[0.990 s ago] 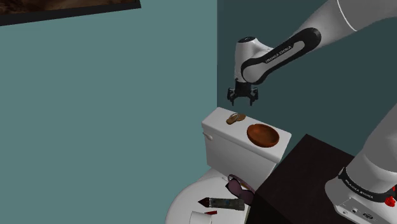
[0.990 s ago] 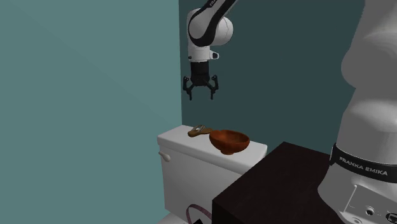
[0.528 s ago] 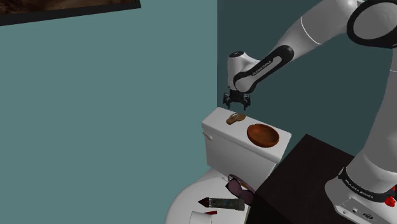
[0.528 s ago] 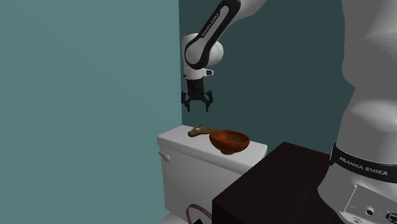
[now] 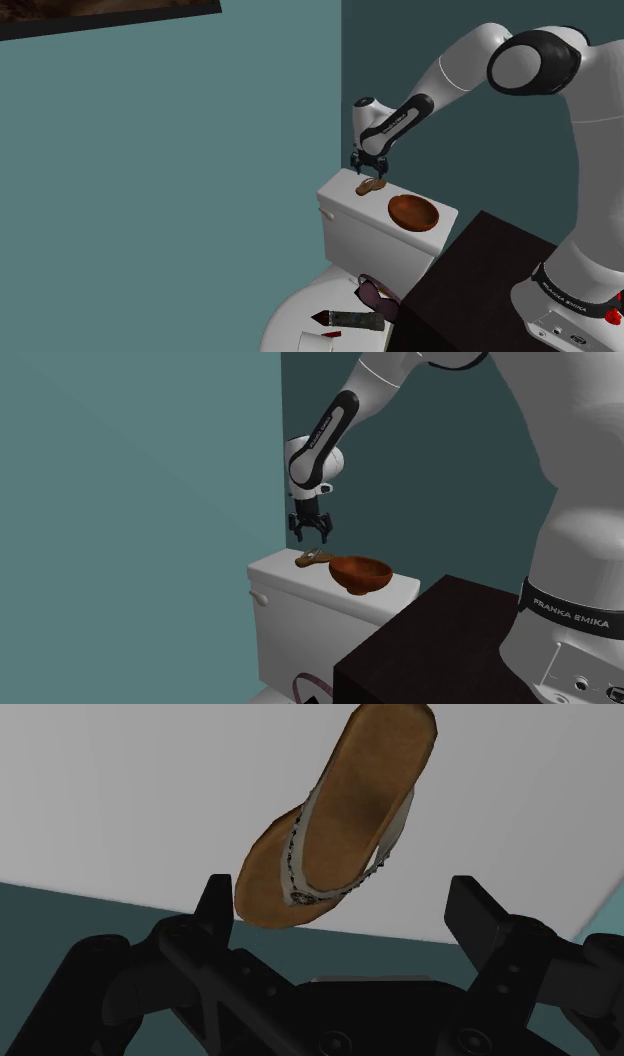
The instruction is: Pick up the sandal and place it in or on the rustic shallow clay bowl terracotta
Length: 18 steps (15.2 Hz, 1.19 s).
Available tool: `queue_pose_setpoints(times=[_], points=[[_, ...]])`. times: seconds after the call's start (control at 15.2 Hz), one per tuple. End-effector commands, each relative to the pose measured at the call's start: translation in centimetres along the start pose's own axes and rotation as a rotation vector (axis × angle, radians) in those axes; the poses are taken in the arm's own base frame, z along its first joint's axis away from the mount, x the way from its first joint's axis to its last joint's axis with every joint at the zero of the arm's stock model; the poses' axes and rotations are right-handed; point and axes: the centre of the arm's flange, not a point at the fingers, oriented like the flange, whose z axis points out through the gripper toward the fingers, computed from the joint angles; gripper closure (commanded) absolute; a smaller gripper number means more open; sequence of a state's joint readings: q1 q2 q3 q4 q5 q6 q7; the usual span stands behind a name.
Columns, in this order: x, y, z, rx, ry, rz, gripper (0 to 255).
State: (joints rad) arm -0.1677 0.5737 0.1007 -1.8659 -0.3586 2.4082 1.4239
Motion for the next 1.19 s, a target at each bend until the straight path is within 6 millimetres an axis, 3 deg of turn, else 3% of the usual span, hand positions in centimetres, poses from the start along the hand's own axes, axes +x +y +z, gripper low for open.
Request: queue_pose_setpoints(times=[0.0,0.4,0.86,0.92,1.12], points=[[0.1,-0.3,1.2,-0.002,0.002,0.011,0],[0.1,-0.3,4.1,-0.002,0.002,0.011,0],[0.1,-0.3,4.1,-0.002,0.002,0.011,0],[0.1,-0.3,4.1,-0.002,0.002,0.011,255],[0.1,-0.3,4.1,-0.002,0.002,0.011,255]])
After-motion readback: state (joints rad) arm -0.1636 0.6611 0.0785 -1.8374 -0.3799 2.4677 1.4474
